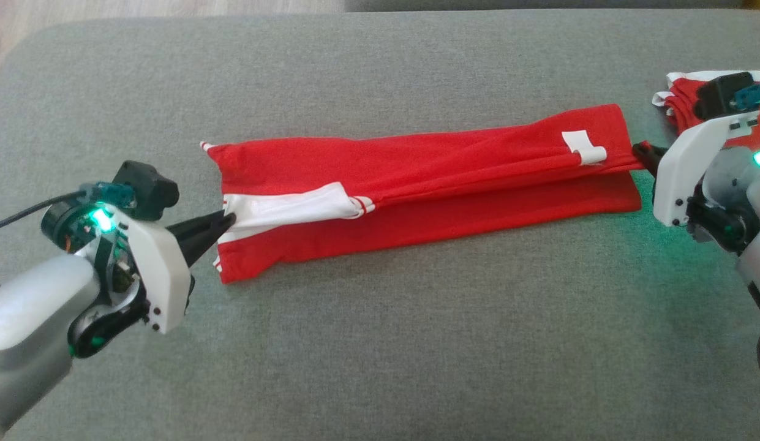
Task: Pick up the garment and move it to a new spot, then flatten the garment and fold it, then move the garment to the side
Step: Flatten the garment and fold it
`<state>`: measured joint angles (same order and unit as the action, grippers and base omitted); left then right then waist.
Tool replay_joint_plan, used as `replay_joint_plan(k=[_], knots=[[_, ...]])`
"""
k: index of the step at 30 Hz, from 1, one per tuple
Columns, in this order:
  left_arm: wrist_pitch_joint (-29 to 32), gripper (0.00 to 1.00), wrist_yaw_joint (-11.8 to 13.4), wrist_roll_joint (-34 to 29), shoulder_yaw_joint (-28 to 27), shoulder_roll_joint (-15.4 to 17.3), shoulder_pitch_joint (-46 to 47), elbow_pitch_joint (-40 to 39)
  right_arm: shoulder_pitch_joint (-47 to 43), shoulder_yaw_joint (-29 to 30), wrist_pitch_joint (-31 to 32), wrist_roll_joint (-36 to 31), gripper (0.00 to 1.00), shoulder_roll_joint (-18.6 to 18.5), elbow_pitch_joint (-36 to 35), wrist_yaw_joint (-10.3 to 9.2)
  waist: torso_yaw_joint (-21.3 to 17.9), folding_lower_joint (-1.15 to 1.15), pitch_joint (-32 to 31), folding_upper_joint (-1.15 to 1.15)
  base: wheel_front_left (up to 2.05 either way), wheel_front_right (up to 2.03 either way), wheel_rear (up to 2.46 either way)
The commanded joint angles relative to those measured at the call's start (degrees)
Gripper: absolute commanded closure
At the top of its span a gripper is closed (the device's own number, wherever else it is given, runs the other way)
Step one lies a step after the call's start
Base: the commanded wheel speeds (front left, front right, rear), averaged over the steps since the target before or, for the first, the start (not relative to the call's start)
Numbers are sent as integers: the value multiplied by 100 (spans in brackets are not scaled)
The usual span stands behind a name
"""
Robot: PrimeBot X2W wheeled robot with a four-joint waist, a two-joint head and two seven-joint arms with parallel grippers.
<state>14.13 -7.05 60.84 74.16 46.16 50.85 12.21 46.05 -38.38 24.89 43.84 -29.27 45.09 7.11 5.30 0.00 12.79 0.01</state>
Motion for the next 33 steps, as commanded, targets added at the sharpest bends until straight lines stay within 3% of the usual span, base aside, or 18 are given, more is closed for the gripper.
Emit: replay_joint_plan(k=[1, 8, 9, 10, 11, 16, 22, 23, 25, 28, 33], knots=[[21, 100, 33, -50, -246, 258, 160, -55, -97, -24, 30, 47, 100, -141, -144, 37, -5, 0, 0, -1, 0, 0, 0], [-45, 100, 87, -208, -207, 97, 34, 126, -141, -173, 262, 218, 100, -160, -147, 37, -50, 0, -27, -1, 0, 0, 0], [-100, 93, 118, -238, -208, 58, 22, 169, -138, -163, 268, 220, 85, -157, -110, 37, -56, 0, -35, -1, 0, 0, 0], [-165, 45, 161, -282, -210, 20, 15, 213, -137, -144, 264, 229, 0, -145, -72, 37, -62, 0, -42, -1, 0, 0, 0], [-227, 0, 201, -331, -210, -15, 9, 257, -137, -126, 242, 238, 0, -127, -50, 37, -66, 0, -51, -1, 0, 0, 0], [-729, 0, 498, -326, -411, -203, -78, 498, -65, 50, -267, 204, 0, -58, -7, 37, -86, 0, -147, -1, 0, 0, 0], [-1991, 0, 1109, -81, -1083, -434, -310, 726, -34, 337, -1127, 186, 0, 141, -141, 37, -112, 0, -376, -1, 0, 0, 0], [-2461, 0, 1321, 37, -1333, -533, -454, 755, -72, 453, -1549, 125, 0, 215, -217, 37, -113, 0, -481, -1, 0, 0, 0], [-2737, 0, 1499, 109, -1566, -617, -617, 736, -141, 576, -1980, 34, 0, 300, -287, 37, -111, 0, -571, -1, 0, 0, 0], [-2895, 0, 1806, 94, -2041, -735, -929, 624, -302, 765, -2644, -197, 0, 476, -375, 37, -112, 0, -703, -1, 0, 0, 0], [-2910, 0, 2127, -617, -3634, -1203, -1868, -31, -682, 1177, -3573, -636, 0, 913, -499, 37, -104, 0, -811, -1, 0, 0, 0]])
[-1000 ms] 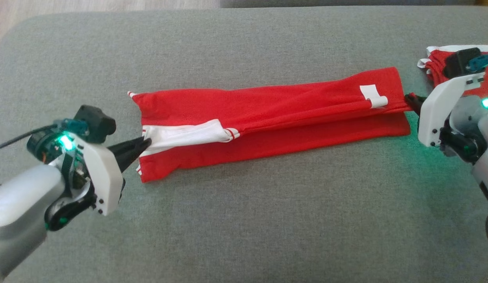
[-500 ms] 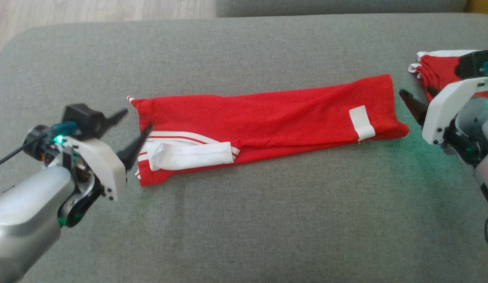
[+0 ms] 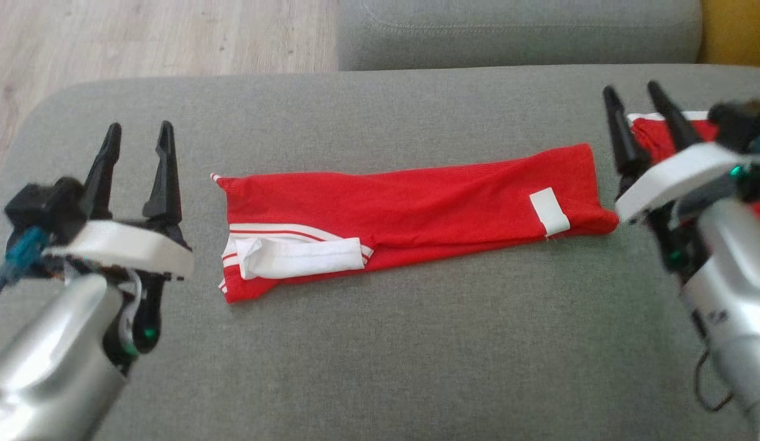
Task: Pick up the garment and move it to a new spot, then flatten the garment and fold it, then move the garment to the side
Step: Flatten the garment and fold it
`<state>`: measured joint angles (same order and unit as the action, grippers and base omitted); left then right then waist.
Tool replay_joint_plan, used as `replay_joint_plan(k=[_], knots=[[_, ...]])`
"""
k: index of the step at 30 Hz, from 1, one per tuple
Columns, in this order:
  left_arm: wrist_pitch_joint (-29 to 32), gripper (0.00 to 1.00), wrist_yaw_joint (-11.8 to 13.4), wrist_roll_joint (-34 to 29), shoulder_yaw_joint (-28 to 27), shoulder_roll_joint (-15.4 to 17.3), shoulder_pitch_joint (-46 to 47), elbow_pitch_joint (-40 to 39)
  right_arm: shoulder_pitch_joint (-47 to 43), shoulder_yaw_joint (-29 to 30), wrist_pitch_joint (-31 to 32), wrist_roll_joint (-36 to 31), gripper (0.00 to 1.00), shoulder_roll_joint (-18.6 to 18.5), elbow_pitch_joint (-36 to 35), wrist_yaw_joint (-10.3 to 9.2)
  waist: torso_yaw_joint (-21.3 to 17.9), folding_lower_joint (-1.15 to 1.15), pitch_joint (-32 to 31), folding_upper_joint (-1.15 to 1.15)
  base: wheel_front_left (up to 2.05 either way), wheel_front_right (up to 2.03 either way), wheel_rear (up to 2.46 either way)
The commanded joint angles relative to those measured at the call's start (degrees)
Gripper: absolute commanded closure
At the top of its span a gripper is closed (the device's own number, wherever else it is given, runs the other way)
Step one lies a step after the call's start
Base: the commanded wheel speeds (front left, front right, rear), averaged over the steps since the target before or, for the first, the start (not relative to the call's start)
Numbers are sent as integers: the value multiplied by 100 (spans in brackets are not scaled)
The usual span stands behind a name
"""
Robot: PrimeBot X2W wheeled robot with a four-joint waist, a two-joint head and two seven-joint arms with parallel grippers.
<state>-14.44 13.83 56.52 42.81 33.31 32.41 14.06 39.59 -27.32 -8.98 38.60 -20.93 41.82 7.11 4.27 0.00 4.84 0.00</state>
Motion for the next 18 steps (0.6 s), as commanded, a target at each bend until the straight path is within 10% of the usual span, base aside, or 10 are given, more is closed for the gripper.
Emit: replay_joint_plan(k=[1, 18], knots=[[-53, 0, 40, -186, -498, 82, -25, -215, -37, 71, -185, -112, 0, 79, -172, 37, -1, 0, -16, 0, 0, 0, 0], [-55, 0, -1213, -2860, -3289, -2031, -2352, -628, -1781, 2185, -600, -2612, 0, 1753, -1089, 37, -28, 0, -11, 0, 0, 0, 0]])
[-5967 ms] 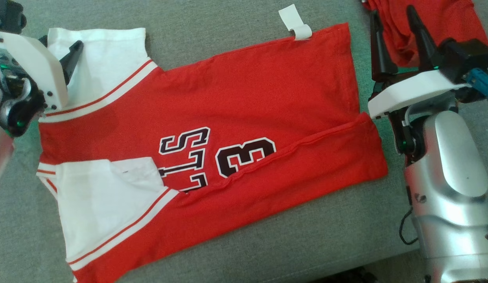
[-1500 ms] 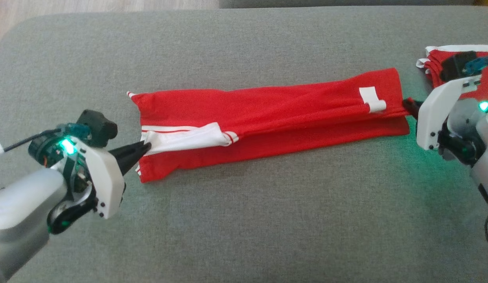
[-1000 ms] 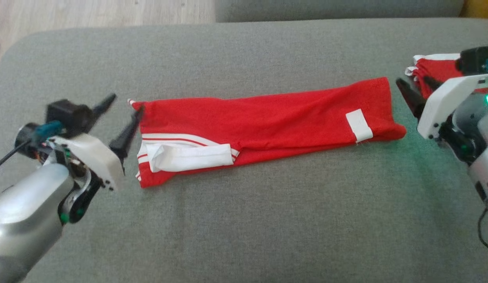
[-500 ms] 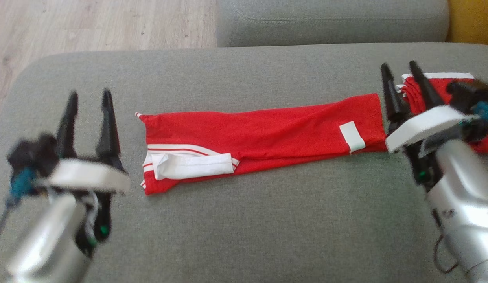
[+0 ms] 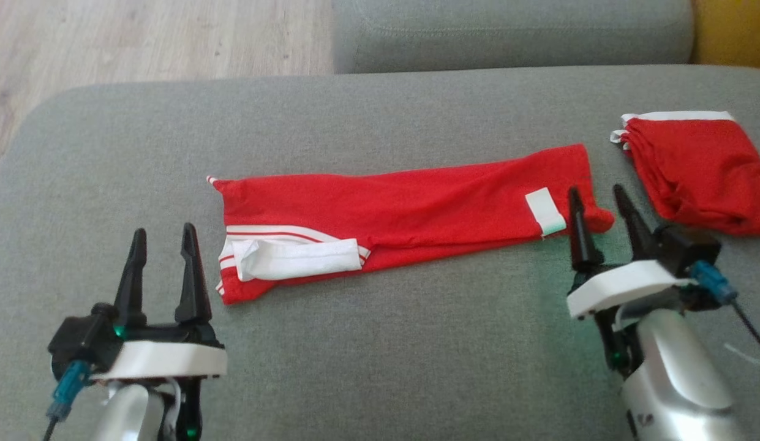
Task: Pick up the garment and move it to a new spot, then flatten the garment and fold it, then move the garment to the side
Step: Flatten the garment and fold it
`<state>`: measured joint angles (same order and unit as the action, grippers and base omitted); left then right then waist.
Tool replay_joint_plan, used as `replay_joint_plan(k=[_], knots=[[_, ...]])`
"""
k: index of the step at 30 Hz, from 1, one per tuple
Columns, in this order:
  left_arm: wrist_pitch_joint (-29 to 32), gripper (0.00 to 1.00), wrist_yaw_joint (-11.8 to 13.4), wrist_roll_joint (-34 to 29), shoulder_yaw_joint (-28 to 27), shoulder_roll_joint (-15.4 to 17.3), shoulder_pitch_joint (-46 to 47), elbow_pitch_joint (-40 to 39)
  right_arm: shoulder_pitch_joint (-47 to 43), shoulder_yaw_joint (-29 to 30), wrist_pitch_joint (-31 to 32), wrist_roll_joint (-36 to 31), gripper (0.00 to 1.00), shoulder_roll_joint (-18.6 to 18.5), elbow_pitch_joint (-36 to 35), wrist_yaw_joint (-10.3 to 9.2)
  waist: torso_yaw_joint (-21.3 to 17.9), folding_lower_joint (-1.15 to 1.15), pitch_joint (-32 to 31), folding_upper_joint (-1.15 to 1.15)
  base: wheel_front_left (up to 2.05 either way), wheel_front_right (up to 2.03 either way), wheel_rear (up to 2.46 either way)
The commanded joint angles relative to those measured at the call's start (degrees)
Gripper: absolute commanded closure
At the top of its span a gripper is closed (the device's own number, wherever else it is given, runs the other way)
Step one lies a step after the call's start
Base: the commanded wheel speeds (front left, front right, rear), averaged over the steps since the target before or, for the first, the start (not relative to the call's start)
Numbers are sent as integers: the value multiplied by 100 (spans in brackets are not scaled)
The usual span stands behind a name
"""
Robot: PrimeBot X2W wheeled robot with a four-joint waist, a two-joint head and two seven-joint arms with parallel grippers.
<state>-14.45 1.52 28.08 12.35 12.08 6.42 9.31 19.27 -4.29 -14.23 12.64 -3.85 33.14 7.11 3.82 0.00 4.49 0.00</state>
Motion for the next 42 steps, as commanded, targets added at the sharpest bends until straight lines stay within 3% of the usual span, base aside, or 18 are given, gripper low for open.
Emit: replay_joint_plan(k=[1, 9, 15, 25, 31, 32, 33, 37, 42], knots=[[-54, 0, -60, -86, -324, 40, 280, -133, 278, -18, -75, -84, 0, 56, -229, 37, 32, 0, 56, 0, 0, 0, 0], [-54, 0, -557, -568, -660, -324, 627, 31, 876, 1149, 220, -767, 0, 89, 275, 37, 224, 0, 396, 0, 0, 0, 0], [-54, 0, -761, -779, -697, -521, 816, 146, 1334, 1934, 663, -1217, 0, 95, 1045, 37, 378, 0, 624, 0, 0, 0, 0], [-54, 0, -880, -920, -760, -622, 935, 282, 1620, 2127, 976, -1582, 0, 96, 2259, 37, 436, 0, 768, 0, 0, 0, 0], [-54, 0, -894, -948, -812, -625, 1000, 295, 1819, 1959, 960, -1504, 2, 97, 2726, 37, 410, 0, 812, 0, 0, 0, 0], [-54, 0, -895, -954, -822, -627, 1009, 292, 1856, 1906, 940, -1471, 65, 97, 2805, 37, 400, 0, 816, 0, 0, 0, 0], [-54, 0, -896, -959, -833, -629, 1015, 288, 1889, 1852, 898, -1442, 100, 97, 2867, 37, 388, 0, 818, 0, 0, 0, 0], [-54, 0, -899, -972, -866, -623, 1003, 282, 1962, 1894, 627, -1494, 100, 97, 2894, 37, 314, 0, 780, 0, 0, 0, 0], [-54, 0, -900, -956, -858, -587, 944, 290, 1890, 2474, 416, -1872, 100, 17, 2588, 37, 219, 0, 665, 0, 0, 0, 0]])
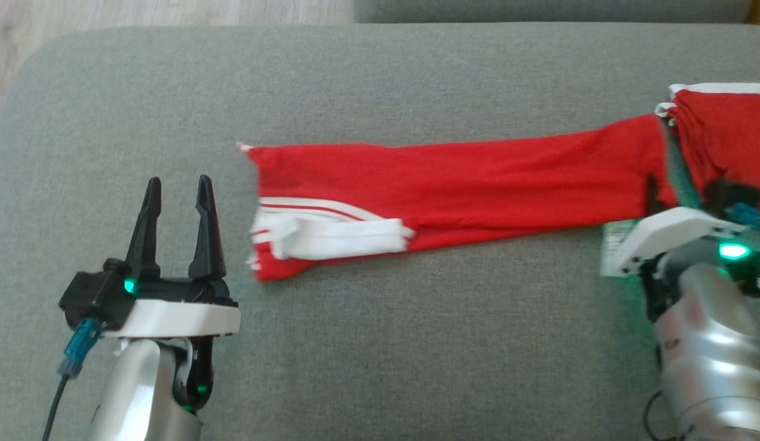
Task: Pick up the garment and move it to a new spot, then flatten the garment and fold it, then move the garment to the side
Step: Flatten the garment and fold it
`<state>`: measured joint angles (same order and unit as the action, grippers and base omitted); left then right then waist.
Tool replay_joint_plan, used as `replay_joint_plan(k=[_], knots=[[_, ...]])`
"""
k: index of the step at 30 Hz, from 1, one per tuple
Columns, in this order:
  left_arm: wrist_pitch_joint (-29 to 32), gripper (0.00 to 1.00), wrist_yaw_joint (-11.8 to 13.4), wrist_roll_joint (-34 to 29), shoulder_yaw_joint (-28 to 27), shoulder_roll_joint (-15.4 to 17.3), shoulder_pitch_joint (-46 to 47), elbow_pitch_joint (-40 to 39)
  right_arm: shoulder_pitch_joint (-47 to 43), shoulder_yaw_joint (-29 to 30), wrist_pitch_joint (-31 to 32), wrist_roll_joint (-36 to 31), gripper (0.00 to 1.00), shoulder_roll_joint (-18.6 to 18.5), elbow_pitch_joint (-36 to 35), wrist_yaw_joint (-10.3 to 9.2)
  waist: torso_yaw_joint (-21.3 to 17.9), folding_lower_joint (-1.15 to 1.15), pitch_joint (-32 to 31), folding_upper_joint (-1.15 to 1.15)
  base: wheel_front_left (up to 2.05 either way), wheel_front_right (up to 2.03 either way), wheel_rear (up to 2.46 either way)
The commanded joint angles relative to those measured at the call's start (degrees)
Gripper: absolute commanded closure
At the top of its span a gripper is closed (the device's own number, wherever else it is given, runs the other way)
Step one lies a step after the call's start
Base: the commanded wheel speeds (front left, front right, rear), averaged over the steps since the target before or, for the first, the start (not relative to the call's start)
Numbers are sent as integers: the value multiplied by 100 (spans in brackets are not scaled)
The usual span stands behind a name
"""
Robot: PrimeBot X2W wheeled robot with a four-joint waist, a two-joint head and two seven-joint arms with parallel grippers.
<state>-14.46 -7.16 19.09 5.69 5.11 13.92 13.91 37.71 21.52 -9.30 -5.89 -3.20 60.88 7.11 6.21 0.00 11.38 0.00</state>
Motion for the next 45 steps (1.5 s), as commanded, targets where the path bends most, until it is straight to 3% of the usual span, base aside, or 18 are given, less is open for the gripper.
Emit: replay_joint_plan(k=[1, 7, 15, 20, 21, 23, 28, 35, 45], knots=[[-53, 0, -32, -54, -181, 116, 183, -171, 17, 31, -98, -79, 100, -85, -267, 37, -36, 0, -53, 0, 0, 0, 0], [-53, 0, -32, -38, -139, 126, 98, -278, -206, 717, -126, -376, 100, -193, -784, 37, -141, 0, -239, 0, 0, 0, 0], [-53, 0, -32, -42, 1, 120, -46, -265, -223, 385, -190, -155, 100, 10, -1113, 37, -211, 0, -532, 0, 0, 0, 0], [-53, 0, -33, -44, 43, 108, -89, -244, -178, -1042, -296, 914, 100, 29, -940, 37, -81, 0, -717, 0, 0, 0, 0], [-53, 0, -33, -38, 66, 99, -133, -235, -202, -1614, -302, 1446, 100, 30, -977, 37, -11, 0, -798, 0, 0, 0, 0], [-53, 0, -33, -31, 74, 93, -183, -226, -246, -2220, -222, 1997, 100, 31, -1081, 37, 72, 0, -869, 0, 0, 0, 0], [-53, 0, -33, -32, 42, 82, -266, -217, -406, -3502, -21, 2964, 100, 31, -1554, 37, 329, 0, -950, 0, 0, 0, 0], [-53, 0, -33, -21, 162, 103, -287, -188, -434, -4389, 40, 3527, 100, 32, -1785, 37, 704, 0, -915, 0, 0, 0, 0], [-53, 0, -33, 22, 342, 80, -178, -120, -334, -5298, -105, 4330, 100, 32, -1481, 37, 1313, 0, -686, 0, 0, 0, 0]])
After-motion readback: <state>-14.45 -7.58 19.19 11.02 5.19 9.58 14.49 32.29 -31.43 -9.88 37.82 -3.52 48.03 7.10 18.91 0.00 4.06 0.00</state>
